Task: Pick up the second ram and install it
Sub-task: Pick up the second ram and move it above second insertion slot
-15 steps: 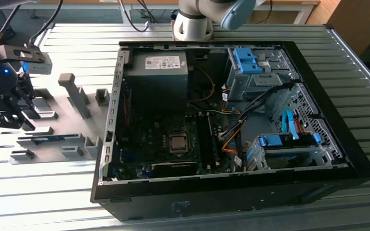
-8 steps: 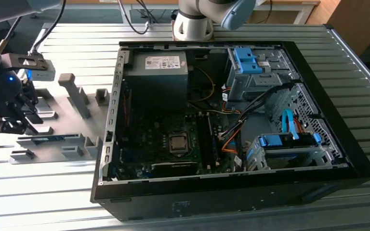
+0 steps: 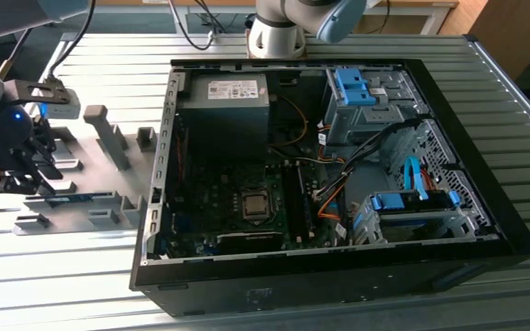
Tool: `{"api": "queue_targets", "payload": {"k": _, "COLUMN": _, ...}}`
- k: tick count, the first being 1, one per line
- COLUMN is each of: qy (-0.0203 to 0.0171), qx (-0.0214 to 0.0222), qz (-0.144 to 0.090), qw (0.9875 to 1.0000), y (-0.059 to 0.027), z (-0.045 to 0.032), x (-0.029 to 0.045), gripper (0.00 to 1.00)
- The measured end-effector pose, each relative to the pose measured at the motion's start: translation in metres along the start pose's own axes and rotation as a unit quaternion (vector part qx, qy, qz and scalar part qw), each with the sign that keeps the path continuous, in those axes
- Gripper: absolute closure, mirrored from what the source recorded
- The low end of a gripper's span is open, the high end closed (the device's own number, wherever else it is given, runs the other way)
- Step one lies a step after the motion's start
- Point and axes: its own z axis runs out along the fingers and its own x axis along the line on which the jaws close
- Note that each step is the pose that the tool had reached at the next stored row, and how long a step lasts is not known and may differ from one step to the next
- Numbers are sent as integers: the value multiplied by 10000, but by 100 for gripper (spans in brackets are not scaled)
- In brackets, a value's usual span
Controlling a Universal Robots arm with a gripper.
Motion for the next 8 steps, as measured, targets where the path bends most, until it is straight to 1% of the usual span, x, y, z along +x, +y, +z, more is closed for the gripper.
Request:
{"api": "queue_targets", "payload": {"k": 3, "qy": 1, "qx": 0, "qz": 0, "qw": 10000, "y": -1, "z": 48, "x": 17, "gripper": 63}}
{"api": "queue_targets", "payload": {"k": 8, "qy": 4, "qx": 2, "qz": -4, "qw": 10000, "y": -3, "z": 132, "x": 22, "gripper": 63}}
